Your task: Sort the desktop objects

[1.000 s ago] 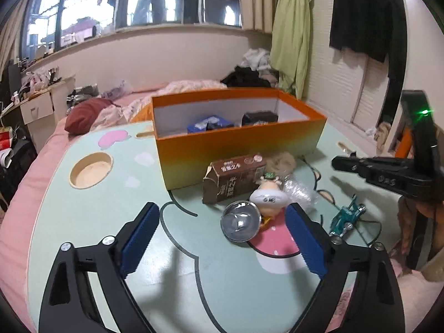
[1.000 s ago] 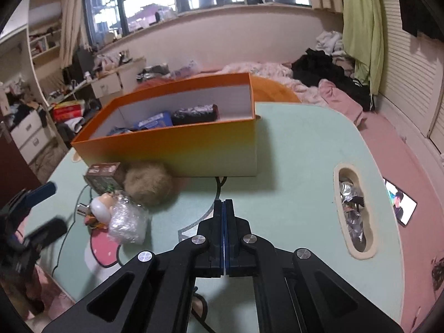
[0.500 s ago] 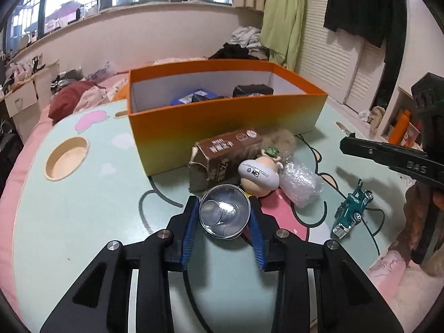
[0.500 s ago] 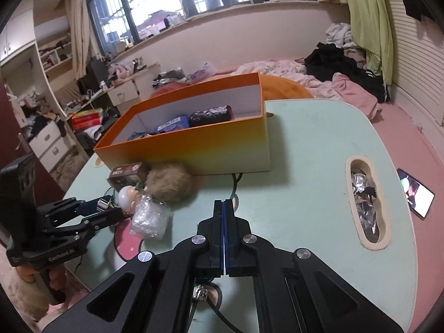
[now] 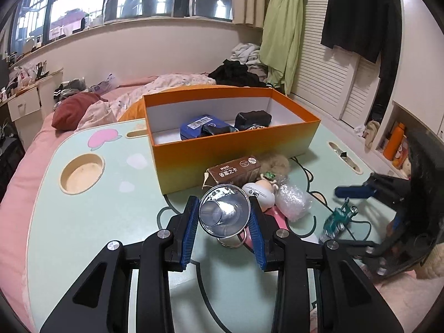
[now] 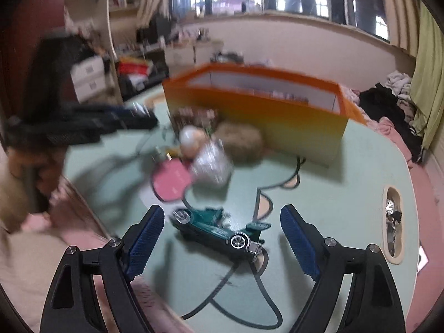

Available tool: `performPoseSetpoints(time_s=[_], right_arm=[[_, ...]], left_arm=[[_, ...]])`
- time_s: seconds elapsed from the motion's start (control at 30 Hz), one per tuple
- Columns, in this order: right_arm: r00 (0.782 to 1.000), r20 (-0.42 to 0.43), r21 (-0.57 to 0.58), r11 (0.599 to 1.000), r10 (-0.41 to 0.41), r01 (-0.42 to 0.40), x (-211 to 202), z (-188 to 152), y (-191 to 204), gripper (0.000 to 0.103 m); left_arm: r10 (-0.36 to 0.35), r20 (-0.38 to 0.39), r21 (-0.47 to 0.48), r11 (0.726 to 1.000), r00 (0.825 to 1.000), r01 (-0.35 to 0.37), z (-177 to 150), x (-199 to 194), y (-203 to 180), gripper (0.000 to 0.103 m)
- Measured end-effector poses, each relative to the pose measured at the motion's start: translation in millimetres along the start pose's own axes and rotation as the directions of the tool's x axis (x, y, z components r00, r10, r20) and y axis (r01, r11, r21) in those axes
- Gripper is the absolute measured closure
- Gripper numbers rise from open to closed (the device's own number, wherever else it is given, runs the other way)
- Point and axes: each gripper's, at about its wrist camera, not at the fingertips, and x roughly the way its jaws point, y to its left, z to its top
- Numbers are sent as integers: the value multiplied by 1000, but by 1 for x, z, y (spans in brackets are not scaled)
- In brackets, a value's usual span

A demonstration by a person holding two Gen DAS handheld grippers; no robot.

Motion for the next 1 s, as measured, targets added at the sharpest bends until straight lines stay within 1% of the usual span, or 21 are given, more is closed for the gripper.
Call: performPoseSetpoints(time_s=[0.03, 0.07, 0.13, 0.23, 0.3, 0.37, 0.43, 0.53, 0.6, 0.67, 0.7, 0.77, 0.8, 0.83, 0.87, 0.9, 0.93, 0.97, 1.0], right_arm=[[1000, -4, -12, 1000, -20, 20, 2, 0, 2, 30], [999, 4, -28, 999, -41, 41, 1, -1, 5, 30], [999, 19, -70, 996, -50, 51, 1, -4, 12, 31], [997, 42, -86, 994, -68, 72, 1, -7, 17, 31], [997, 59, -48, 997, -58, 61, -1, -6, 11, 31], [996, 90, 14, 999, -30, 28, -6, -4, 2, 31], [991, 126, 61, 998, -36, 28, -14, 3, -9, 31], [982, 179, 88, 995, -60, 45, -26, 24, -17, 31], [970, 228, 127, 990, -89, 61, -33, 50, -28, 31], [960, 253, 183, 980, -118, 72, -33, 77, -42, 31], [958, 255, 222, 972, -130, 73, -29, 91, -53, 31], [960, 233, 277, 957, -152, 84, -12, 115, -73, 30], [962, 215, 292, 951, -166, 98, -1, 122, -79, 30], [964, 198, 299, 947, -179, 115, 8, 128, -84, 30], [964, 183, 308, 943, -191, 128, 18, 131, -88, 30], [966, 167, 310, 941, -195, 136, 30, 132, -91, 30], [967, 165, 305, 943, -193, 136, 32, 133, -92, 30], [964, 171, 297, 944, -204, 147, 34, 132, -91, 30], [958, 184, 292, 943, -222, 162, 32, 130, -89, 27]], left_arm=[[-1, -1, 1, 1000, 1000, 1, 0, 0, 0, 67], [-2, -1, 1, 1000, 1000, 2, 0, 0, 0, 67], [-8, -1, 1, 1000, 1000, 8, -1, 1, -1, 67], [-12, 1, 2, 1000, 1000, 12, -1, 1, -3, 67], [-15, 9, -3, 1000, 1000, 15, 1, -2, -3, 67], [-22, 21, -8, 1000, 1000, 22, 5, -5, -2, 67], [-28, 41, -8, 1000, 999, 28, 13, -9, -4, 67], [-42, 76, -1, 999, 996, 43, 34, -10, -7, 67], [-60, 85, -3, 998, 995, 61, 56, -4, -9, 67], [-75, 96, -18, 997, 993, 77, 80, 6, -10, 67], [-74, 98, -29, 997, 992, 77, 89, 12, -9, 67], [-62, 96, -69, 995, 994, 69, 104, 29, -3, 67], [-50, 74, -95, 994, 996, 57, 111, 43, 2, 67], [-32, 47, -113, 993, 998, 37, 114, 55, 5, 66], [2, 11, -131, 991, 1000, -1, 115, 69, 8, 58], [57, -15, -144, 988, 998, -59, 113, 80, 11, 54], [94, -13, -148, 984, 996, -95, 109, 85, 11, 47], [107, 2, -143, 984, 994, -106, 106, 86, 11, 41], [122, 28, -129, 985, 992, -118, 102, 84, 10, 38]])
